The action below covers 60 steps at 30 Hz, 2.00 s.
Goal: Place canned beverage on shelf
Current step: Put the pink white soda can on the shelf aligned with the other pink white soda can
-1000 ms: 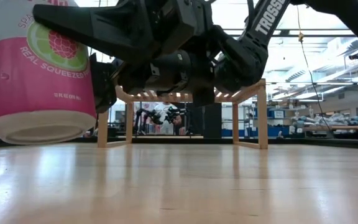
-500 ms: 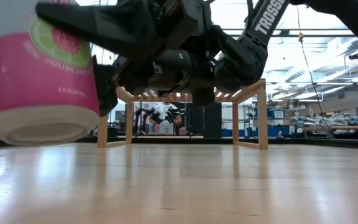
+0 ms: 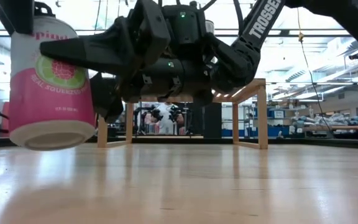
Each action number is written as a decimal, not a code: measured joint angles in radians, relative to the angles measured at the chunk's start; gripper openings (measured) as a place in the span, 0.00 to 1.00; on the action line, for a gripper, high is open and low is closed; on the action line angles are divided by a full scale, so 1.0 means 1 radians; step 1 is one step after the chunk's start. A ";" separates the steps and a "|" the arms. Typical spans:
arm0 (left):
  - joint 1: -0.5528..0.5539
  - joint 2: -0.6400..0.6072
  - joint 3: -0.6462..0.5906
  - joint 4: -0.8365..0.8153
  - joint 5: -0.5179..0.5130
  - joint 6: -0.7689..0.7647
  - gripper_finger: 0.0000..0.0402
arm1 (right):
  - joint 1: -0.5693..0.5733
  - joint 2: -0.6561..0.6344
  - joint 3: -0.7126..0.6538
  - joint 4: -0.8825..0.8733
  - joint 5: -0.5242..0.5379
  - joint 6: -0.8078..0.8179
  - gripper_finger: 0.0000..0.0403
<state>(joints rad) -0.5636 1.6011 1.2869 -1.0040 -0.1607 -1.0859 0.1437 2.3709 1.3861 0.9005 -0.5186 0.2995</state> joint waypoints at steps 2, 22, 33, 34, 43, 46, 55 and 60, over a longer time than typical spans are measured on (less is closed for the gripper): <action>-0.001 -0.003 0.001 0.005 -0.006 -0.001 0.79 | 0.003 -0.002 0.000 0.001 0.000 0.002 0.73; -0.137 -0.032 -0.001 -0.132 -0.091 -0.325 0.79 | -0.028 -0.003 0.000 0.063 -0.015 0.069 0.73; -0.237 -0.033 -0.001 -0.258 -0.089 -0.495 0.79 | -0.069 -0.033 -0.005 -0.002 0.003 0.095 0.73; -0.244 -0.033 -0.001 -0.259 -0.090 -0.501 0.79 | -0.070 -0.057 -0.010 -0.050 0.015 0.070 0.73; -0.284 -0.032 -0.001 -0.261 -0.133 -0.501 0.79 | 0.002 -0.377 -0.049 -0.537 0.360 -0.315 0.73; -0.288 -0.032 -0.001 -0.261 -0.142 -0.507 0.79 | 0.012 -0.486 -0.070 -0.595 0.424 -0.360 0.73; -0.288 -0.032 -0.001 -0.255 -0.163 -0.527 0.79 | -0.017 -0.846 -0.273 -0.647 0.694 -0.444 0.73; -0.288 -0.032 -0.001 -0.254 -0.174 -0.527 0.79 | -0.040 -1.049 -0.473 -0.480 0.828 -0.529 0.73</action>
<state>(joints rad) -0.8513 1.5688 1.2858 -1.2582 -0.3346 -1.6131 0.1036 1.3217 0.9134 0.4209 0.3091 -0.2294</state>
